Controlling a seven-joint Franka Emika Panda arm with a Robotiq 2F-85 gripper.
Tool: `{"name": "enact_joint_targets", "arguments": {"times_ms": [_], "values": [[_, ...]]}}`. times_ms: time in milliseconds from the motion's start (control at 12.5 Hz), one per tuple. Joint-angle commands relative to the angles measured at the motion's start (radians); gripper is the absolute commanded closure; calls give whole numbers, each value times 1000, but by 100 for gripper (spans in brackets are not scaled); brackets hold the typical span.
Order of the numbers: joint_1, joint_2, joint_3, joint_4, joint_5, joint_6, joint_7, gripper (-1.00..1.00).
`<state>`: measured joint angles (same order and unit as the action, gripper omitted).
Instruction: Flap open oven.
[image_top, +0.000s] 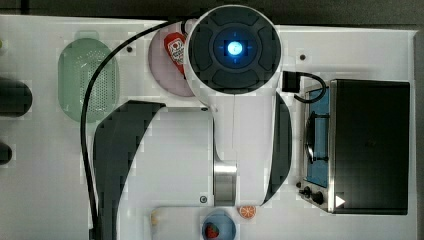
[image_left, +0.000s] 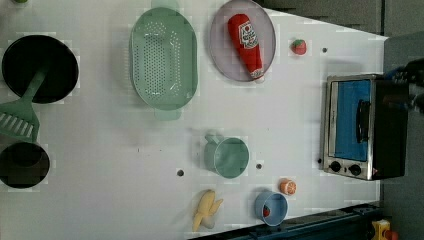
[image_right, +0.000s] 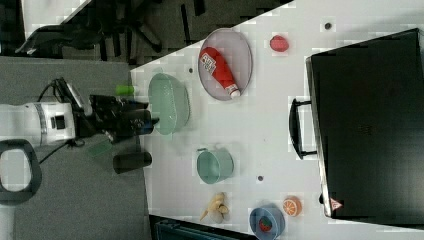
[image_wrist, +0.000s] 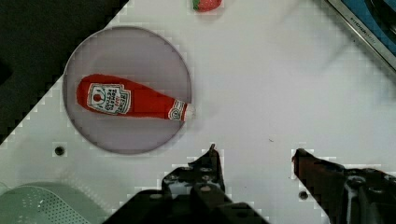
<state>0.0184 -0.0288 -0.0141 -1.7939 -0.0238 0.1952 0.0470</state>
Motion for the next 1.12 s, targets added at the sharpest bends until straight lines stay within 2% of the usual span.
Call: {"name": "enact_joint_targets", "arguments": {"times_ms": [80, 240, 400, 480, 960, 1040, 1120], "values": [[-16, -354, -62, -176, -1, -237, -106, -59], [-16, -354, -61, -176, -1, -236, -106, -99], [-16, -354, -61, -176, -1, -236, -106, -100], [-16, -354, -61, -176, -1, -236, -106, -89], [-18, -347, -89, -180, -4, -233, -106, 55], [-19, -339, -105, -181, -5, -230, -107, 65], [-19, -329, -122, -182, -5, -228, -123, 65]]}}
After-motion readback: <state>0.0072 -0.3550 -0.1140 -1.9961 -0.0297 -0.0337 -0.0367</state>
